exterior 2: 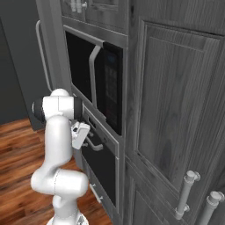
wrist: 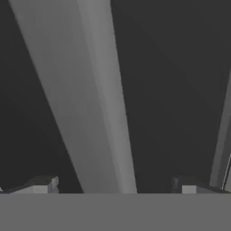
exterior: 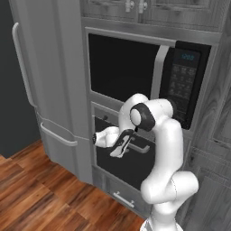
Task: Take the baked cake out of the oven and place it on the plate for cooling. Then close the oven door.
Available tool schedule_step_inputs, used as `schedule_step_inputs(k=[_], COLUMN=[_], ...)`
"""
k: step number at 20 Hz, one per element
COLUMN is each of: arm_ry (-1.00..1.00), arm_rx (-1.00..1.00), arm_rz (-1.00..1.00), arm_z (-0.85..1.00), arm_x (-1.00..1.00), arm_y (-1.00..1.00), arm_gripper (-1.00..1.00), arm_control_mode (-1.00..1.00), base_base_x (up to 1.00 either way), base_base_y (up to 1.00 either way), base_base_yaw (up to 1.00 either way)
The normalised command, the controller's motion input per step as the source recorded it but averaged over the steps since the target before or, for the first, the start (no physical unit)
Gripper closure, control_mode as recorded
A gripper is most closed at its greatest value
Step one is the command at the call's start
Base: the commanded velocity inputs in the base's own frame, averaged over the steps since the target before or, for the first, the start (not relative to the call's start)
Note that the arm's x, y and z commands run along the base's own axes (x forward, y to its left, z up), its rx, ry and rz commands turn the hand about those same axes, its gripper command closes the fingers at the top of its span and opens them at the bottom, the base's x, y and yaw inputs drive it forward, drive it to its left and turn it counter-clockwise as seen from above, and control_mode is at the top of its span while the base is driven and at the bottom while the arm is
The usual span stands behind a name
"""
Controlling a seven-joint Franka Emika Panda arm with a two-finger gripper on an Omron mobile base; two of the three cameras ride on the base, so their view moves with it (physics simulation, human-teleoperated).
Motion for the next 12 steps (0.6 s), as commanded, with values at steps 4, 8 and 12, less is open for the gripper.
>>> schedule_step_inputs(k=[4,8,12], arm_ry=[0.01,0.02,0.08], arm_rx=[-0.02,0.0,0.05], arm_rz=[0.0,0.0,0.0], arm_z=[-0.36,-0.35,-0.29], arm_x=[0.42,0.27,-0.03], arm_y=[-0.11,-0.17,-0.17], arm_gripper=[-1.0,1.0,1.0], arm_control_mode=[-1.0,-1.0,-1.0], base_base_x=[0.0,0.0,0.0], base_base_y=[0.0,0.0,0.0], base_base_yaw=[0.0,0.0,0.0])
